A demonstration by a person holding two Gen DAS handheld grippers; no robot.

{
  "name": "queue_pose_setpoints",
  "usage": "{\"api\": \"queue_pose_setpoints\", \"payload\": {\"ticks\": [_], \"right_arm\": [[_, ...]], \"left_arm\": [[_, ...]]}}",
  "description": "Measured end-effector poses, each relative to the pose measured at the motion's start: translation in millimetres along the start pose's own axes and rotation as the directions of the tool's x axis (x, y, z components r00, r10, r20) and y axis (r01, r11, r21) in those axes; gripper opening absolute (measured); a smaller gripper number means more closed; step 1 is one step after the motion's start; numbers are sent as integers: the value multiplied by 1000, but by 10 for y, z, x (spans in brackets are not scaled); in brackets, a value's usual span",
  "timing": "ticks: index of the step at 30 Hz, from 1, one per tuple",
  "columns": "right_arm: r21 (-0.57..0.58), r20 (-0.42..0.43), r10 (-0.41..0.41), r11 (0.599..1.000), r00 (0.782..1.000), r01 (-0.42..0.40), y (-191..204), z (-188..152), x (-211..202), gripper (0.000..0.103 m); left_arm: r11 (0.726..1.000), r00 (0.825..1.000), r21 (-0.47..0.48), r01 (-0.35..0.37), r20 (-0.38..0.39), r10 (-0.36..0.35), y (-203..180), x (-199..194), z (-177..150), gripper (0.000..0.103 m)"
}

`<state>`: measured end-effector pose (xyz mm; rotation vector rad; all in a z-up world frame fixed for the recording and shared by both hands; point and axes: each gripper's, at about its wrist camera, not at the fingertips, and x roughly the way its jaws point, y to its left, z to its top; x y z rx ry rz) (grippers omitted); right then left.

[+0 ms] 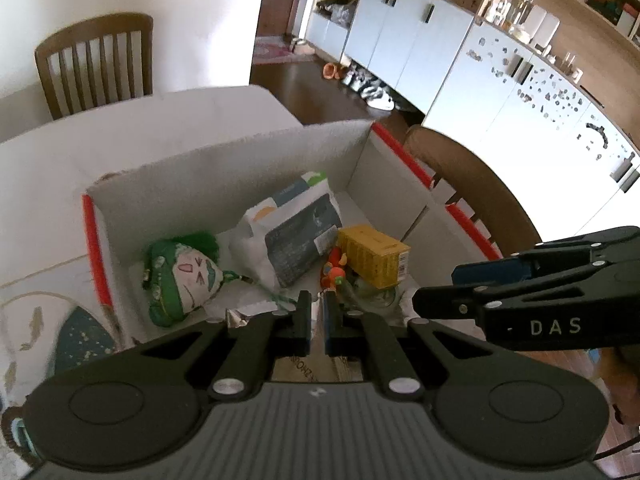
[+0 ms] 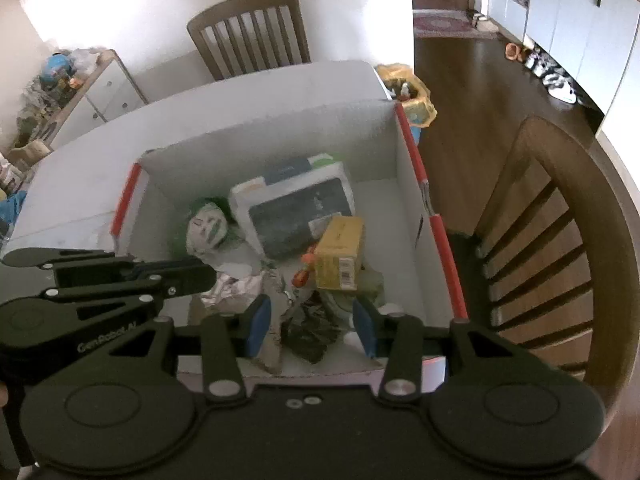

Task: Organize objects
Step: 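Move both grippers back over the beaded bracelet on the mat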

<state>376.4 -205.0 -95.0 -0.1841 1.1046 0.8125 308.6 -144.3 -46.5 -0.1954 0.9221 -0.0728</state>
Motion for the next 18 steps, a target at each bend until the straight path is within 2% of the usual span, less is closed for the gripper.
{"api": "queue_pose_setpoints", "payload": {"ticks": [5,9,18], "right_arm": [[-35,40,14,999,999,-13,148,-27,-189,47],[-66,87,41,997,995,-35,303,-51,-338,55],[-125,150,83,990,985,-64,774,-108,-480,64]], "left_arm": [[1000,998,3,-25,50,25,-8,-313,-22,6],[1000,996,3,-29,86,28,40,-559,-64,6],[998,990,-25,-58,127,61,393,-1030,-215,6]]}}
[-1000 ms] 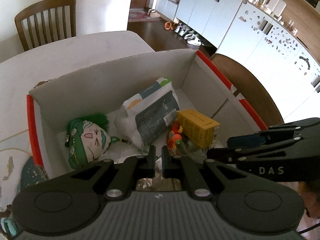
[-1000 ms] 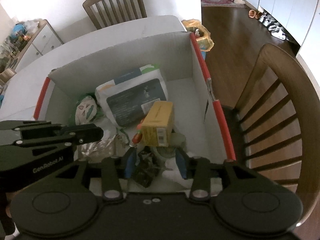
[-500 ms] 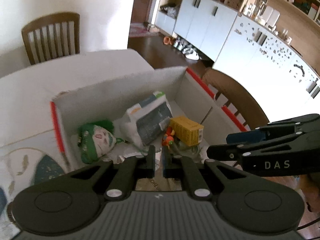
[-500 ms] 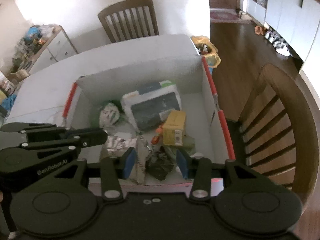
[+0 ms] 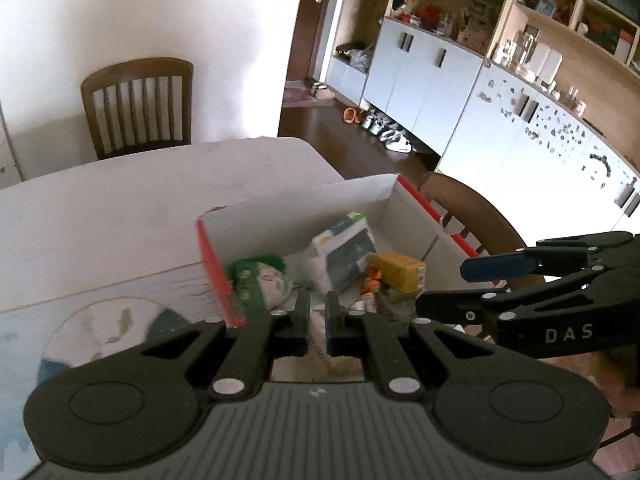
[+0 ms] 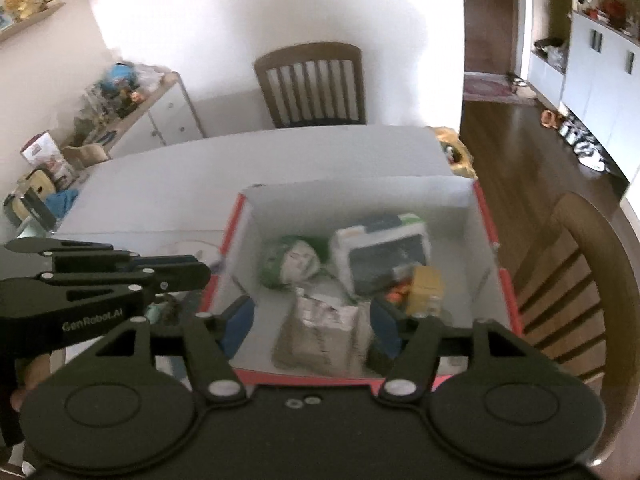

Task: Organize objects
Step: 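Move both grippers back over the beaded bracelet on the mat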

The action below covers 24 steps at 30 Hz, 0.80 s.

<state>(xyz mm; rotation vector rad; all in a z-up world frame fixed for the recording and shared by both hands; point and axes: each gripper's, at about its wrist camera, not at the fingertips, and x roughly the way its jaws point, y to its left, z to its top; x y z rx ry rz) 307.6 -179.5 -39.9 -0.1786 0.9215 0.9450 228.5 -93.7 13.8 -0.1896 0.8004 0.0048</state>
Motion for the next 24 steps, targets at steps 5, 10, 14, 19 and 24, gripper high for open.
{"api": "queue_pose_setpoints", "payload": {"ticks": [5,10,14,19,24], "right_arm": [[9,12,26,1000,1000,-26,282,-13,68,73],[4,13,31,1000,999,-31,620,-44,176,78],[-7,4,31,1000,1000,-31,899,-74,259,80],[-14,1,17,1000,1000,-17,1195,-102,379,87],[-16,-11,5,1000,1000,-5,1426,-125,502,92]], "left_arm": [[1000,1000,-12,-16,11,16,309,-193,-87,7],[1000,1000,-25,-15,18,16,622,-345,-183,22],[999,1000,-37,-14,20,15,896,-434,-267,24],[999,1000,-44,-13,14,14,1205,-508,-385,48],[998,1000,-56,-14,18,15,1480,-553,-482,57]]}}
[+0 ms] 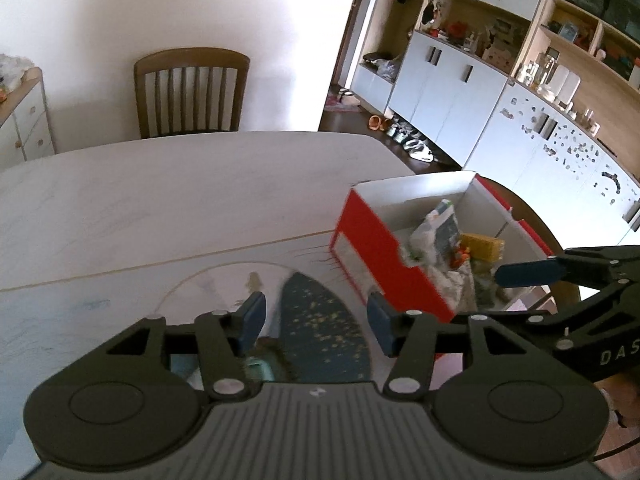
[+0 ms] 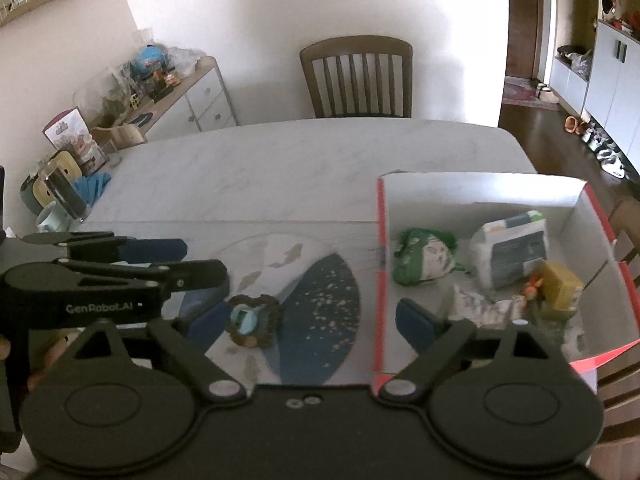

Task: Organize objects
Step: 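Move both grippers back over the beaded bracelet on the mat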

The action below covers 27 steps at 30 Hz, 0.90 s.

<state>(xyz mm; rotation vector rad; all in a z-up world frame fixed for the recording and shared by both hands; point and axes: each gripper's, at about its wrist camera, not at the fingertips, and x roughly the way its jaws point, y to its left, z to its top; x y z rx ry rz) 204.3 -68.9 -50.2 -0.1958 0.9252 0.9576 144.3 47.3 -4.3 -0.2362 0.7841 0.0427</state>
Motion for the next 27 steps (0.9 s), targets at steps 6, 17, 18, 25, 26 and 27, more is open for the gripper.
{"api": "queue_pose_setpoints", "payload": {"ticks": [6,17,18,25,26,27], "right_arm": [[13,-1,-2,1000,1000,2,157,19,108,100],[33,-31,-2,999,1000,3,377,152,448,102],[37,-36,-4,999,999,5,388,164,493,102],[17,-68,1,1000,998,0,441,196,752,102],[7,-80,-7,1000,997,8,441,179,786,102],[6,-96,-9,1000,995,10,452,160,832,102]], "left_arm": [[999,999,-23,-37,18,38,253,-8,-75,72],[998,998,-23,-61,9,61,625,138,-269,94],[998,999,-22,-55,3,55,654,163,-300,100],[999,999,-8,-38,8,38,822,308,-577,103],[999,999,-1,-34,4,34,830,340,-616,103],[999,999,12,-39,0,39,824,374,-652,103]]}}
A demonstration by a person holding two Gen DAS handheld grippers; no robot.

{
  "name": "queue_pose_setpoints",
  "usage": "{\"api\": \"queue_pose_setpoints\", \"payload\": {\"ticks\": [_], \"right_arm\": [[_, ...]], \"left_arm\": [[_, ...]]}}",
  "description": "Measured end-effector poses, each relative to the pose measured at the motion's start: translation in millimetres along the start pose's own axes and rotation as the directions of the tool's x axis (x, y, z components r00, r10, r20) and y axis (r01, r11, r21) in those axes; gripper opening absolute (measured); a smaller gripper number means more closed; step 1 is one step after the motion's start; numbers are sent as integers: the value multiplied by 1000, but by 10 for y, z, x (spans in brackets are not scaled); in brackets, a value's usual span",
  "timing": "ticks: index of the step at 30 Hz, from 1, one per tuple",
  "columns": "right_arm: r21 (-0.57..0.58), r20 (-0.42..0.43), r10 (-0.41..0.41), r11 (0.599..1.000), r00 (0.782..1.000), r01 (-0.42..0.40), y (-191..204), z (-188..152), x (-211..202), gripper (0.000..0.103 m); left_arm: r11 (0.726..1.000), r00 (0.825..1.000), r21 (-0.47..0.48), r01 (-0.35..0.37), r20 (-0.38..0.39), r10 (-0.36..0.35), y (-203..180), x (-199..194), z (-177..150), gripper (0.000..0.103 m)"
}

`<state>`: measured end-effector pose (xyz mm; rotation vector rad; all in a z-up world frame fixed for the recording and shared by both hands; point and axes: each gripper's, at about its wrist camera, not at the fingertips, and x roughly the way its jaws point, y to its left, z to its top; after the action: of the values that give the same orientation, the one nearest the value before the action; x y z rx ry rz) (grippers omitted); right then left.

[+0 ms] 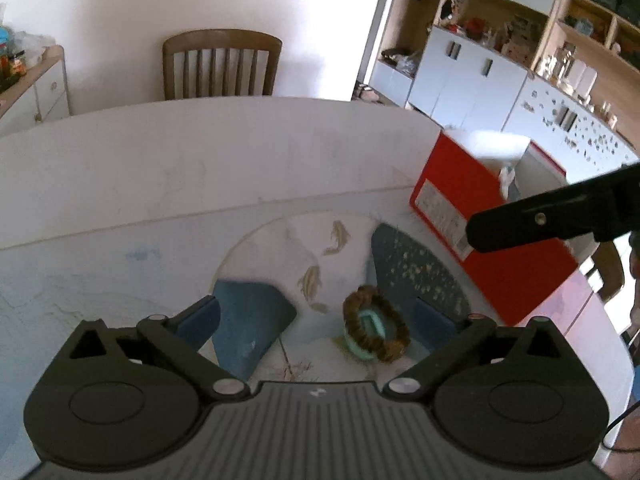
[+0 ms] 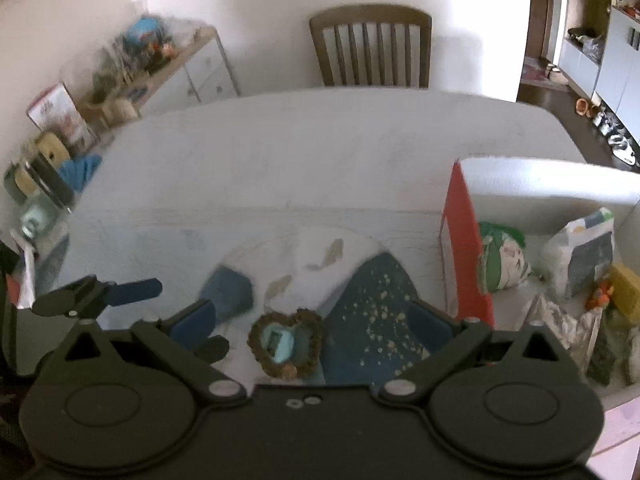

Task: Organize objects
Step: 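Move both grippers back over the beaded bracelet on the mat, then grasp the brown beaded bracelet with the right gripper while the left grasps the mint-green charm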

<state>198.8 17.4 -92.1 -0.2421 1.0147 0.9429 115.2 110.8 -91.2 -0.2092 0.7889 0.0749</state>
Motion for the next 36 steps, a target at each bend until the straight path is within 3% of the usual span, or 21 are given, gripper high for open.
{"api": "queue_pose_setpoints", "payload": {"ticks": [11,17,22,36], "right_arm": [[-29,-130,-2,1000,991,-2,104,-186,401,100],[-46,-170,7,999,985,-15,191,-253,545,94],[-109,-167,19,993,986,-38,334,-209,658,81],[-69,-246,32,996,969,-50,478,-7,1064,51]], "left_arm": [[993,999,113,33,-29,-30,-169,291,-277,103],[984,999,176,30,-47,-22,-280,410,-379,103],[982,999,183,34,-46,-26,-295,429,-398,103],[984,998,173,47,-52,-39,-292,503,-432,103]]}}
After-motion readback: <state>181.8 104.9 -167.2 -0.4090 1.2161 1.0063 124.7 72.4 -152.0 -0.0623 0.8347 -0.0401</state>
